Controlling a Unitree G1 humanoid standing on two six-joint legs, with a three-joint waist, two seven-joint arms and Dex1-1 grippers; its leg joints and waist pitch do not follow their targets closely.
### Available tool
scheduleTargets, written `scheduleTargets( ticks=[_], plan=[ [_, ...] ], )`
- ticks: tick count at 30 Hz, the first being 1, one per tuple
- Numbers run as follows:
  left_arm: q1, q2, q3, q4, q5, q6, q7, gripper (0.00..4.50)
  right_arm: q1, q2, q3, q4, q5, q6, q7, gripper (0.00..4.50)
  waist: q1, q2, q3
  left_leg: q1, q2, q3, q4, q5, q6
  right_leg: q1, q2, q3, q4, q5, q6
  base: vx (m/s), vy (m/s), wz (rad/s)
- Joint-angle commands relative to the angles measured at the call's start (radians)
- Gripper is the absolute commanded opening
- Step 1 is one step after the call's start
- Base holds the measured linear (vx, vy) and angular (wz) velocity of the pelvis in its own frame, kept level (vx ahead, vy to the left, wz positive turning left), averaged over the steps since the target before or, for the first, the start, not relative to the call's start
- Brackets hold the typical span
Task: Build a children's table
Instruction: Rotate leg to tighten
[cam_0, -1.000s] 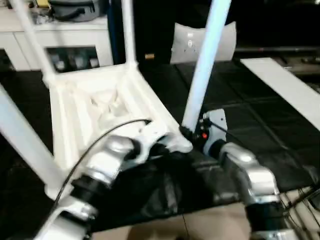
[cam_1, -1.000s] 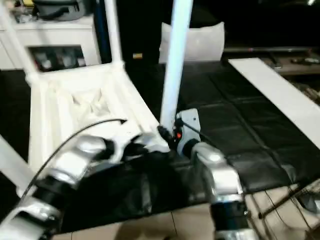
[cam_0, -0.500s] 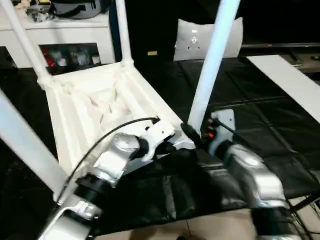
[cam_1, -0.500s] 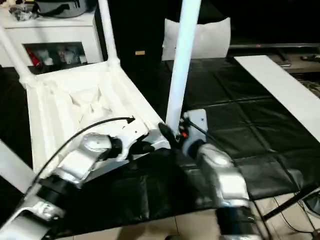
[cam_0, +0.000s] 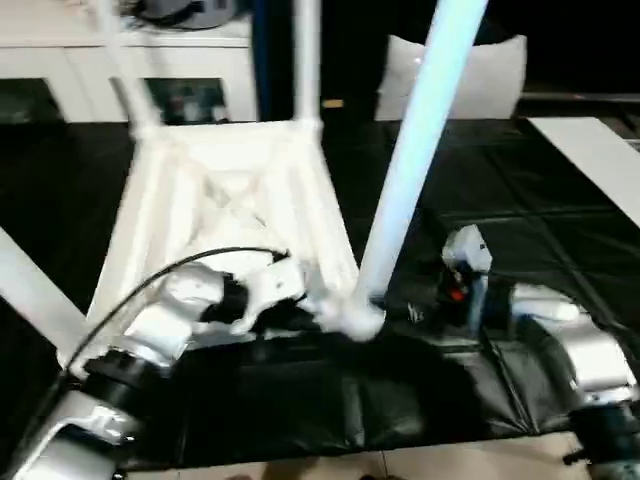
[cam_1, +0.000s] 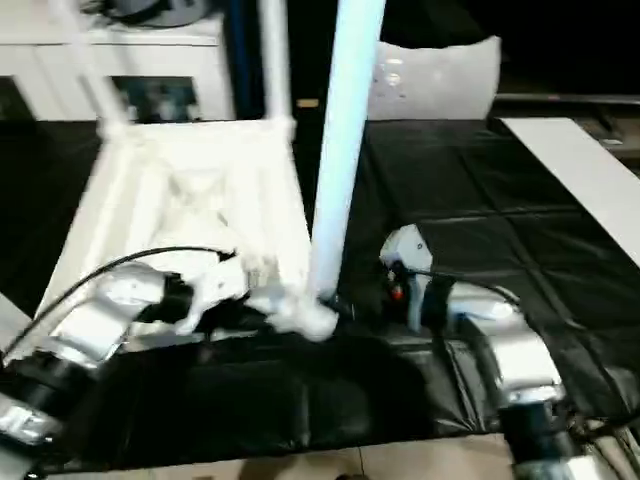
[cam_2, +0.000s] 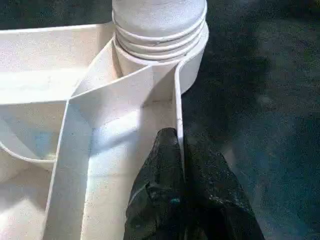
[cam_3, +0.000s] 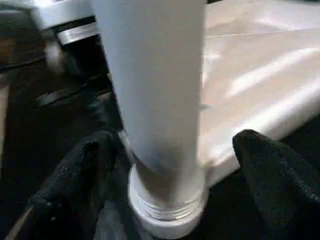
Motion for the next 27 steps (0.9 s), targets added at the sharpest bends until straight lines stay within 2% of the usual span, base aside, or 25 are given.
scheduleTargets(
  ticks=[1, 7, 11, 12, 17, 19, 20, 21, 22, 27],
  plan=[
    [-0.016, 0.002, -0.037, -0.025, -0.016, -0.054, -0.079, 0.00, -0.016, -0.019, 0.026, 0.020, 0.001, -0.021, 0.065, 3.98, -0.004, -0.008, -0.074, 0.003, 0.060, -0.004, -0.075, -0.147, 0.081, 0.061, -0.074, 0.071, -0.064, -0.312, -0.184, 0.000, 0.000, 0.00],
    [-0.010, 0.022, -0.063, -0.037, -0.023, -0.103, -0.149, 0.00, -0.032, -0.039, 0.070, 0.060, 0.002, -0.042, 0.167, 3.42, 0.000, -0.015, -0.075, 0.007, 0.061, 0.002, -0.076, -0.149, 0.068, 0.057, -0.072, 0.080, -0.058, -0.306, -0.193, 0.000, 0.000, 0.00],
    [-0.007, 0.023, -0.071, -0.039, -0.026, -0.117, -0.169, 0.00, -0.042, -0.036, 0.076, 0.073, 0.008, -0.044, 0.186, 3.04, 0.000, -0.016, -0.074, 0.007, 0.061, 0.005, -0.076, -0.151, 0.063, 0.057, -0.071, 0.084, -0.058, -0.321, -0.189, 0.000, 0.000, 0.00],
    [-0.008, 0.023, -0.073, -0.038, -0.026, -0.119, -0.173, 0.00, -0.044, -0.035, 0.076, 0.074, 0.009, -0.043, 0.188, 3.04, 0.002, -0.015, -0.073, 0.010, 0.062, 0.007, -0.077, -0.159, 0.061, 0.053, -0.071, 0.085, -0.060, -0.327, -0.189, 0.000, 0.000, 0.00],
    [-0.004, 0.032, -0.084, -0.041, -0.032, -0.131, -0.194, 0.00, -0.048, -0.038, 0.083, 0.080, 0.016, -0.031, 0.217, 2.51, 0.001, -0.017, -0.074, 0.005, 0.061, 0.005, -0.077, -0.166, 0.055, 0.058, -0.072, 0.084, -0.061, -0.341, -0.177, 0.000, 0.000, 0.00],
    [-0.003, 0.034, -0.086, -0.041, -0.031, -0.133, -0.198, 0.00, -0.049, -0.038, 0.085, 0.082, 0.018, -0.028, 0.223, 2.45, 0.001, -0.019, -0.075, 0.005, 0.060, 0.006, -0.076, -0.164, 0.055, 0.058, -0.072, 0.085, -0.061, -0.344, -0.176, 0.000, 0.000, 0.00],
    [-0.002, 0.036, -0.087, -0.039, -0.030, -0.139, -0.203, 0.00, -0.050, -0.040, 0.088, 0.084, 0.019, -0.028, 0.229, 2.38, 0.002, -0.016, -0.075, 0.005, 0.060, 0.005, -0.077, -0.162, 0.054, 0.058, -0.072, 0.085, -0.061, -0.342, -0.177, 0.000, 0.000, 0.00],
    [-0.002, 0.036, -0.087, -0.039, -0.030, -0.139, -0.203, 0.00, -0.050, -0.040, 0.088, 0.084, 0.019, -0.028, 0.229, 2.22, 0.001, -0.018, -0.075, 0.003, 0.060, 0.006, -0.077, -0.158, 0.054, 0.059, -0.071, 0.084, -0.060, -0.336, -0.177, 0.000, 0.000, 0.00],
    [-0.001, 0.038, -0.089, -0.038, -0.027, -0.143, -0.207, 0.00, -0.051, -0.041, 0.091, 0.085, 0.021, -0.026, 0.235, 2.13, 0.002, -0.015, -0.076, 0.003, 0.060, 0.005, -0.076, -0.151, 0.055, 0.059, -0.071, 0.084, -0.058, -0.325, -0.180, 0.000, 0.000, 0.00],
    [0.001, 0.043, -0.093, -0.035, -0.026, -0.150, -0.217, 0.00, -0.054, -0.038, 0.102, 0.084, 0.023, -0.016, 0.251, 1.98, 0.003, -0.017, -0.077, 0.003, 0.061, 0.007, -0.075, -0.141, 0.058, 0.060, -0.070, 0.085, -0.054, -0.298, -0.193, 0.000, 0.000, 0.00]
  ],
)
